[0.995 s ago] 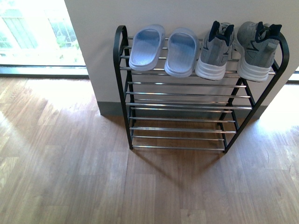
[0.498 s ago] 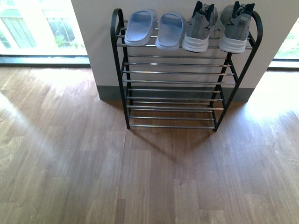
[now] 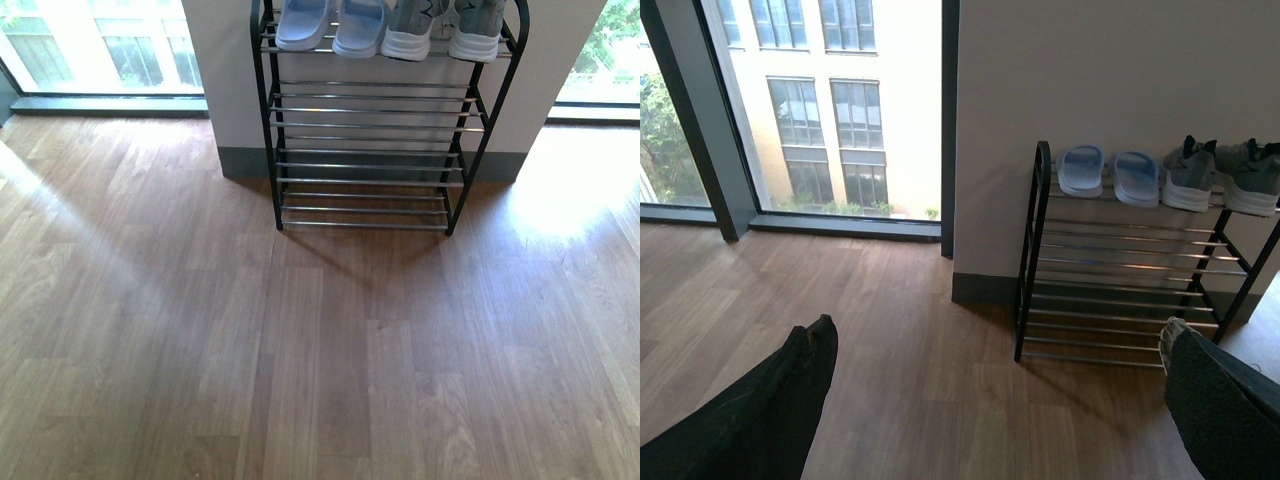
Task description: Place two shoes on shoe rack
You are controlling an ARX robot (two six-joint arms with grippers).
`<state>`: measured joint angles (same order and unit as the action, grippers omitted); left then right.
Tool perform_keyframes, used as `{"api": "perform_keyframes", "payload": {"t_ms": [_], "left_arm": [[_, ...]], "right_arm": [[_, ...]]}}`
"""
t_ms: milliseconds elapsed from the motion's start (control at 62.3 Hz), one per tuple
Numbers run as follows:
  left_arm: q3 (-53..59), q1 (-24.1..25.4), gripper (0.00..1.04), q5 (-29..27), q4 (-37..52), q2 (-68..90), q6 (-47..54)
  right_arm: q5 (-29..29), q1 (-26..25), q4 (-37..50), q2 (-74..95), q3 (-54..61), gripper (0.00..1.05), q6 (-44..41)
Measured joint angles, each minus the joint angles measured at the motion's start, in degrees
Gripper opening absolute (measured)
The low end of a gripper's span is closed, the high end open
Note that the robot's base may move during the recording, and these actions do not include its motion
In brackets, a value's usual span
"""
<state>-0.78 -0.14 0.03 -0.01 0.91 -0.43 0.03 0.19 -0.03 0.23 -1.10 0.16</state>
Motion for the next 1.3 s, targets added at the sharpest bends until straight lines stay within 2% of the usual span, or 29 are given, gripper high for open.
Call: {"api": "perform_keyframes", "payload": {"t_ms": [1300], "left_arm": [[0.0,0.0,0.95,0.0,0.0,0.0,0.0]], "right_arm": [[0.0,0.0,0.0,0.0,0.0,0.96,0.0]]}}
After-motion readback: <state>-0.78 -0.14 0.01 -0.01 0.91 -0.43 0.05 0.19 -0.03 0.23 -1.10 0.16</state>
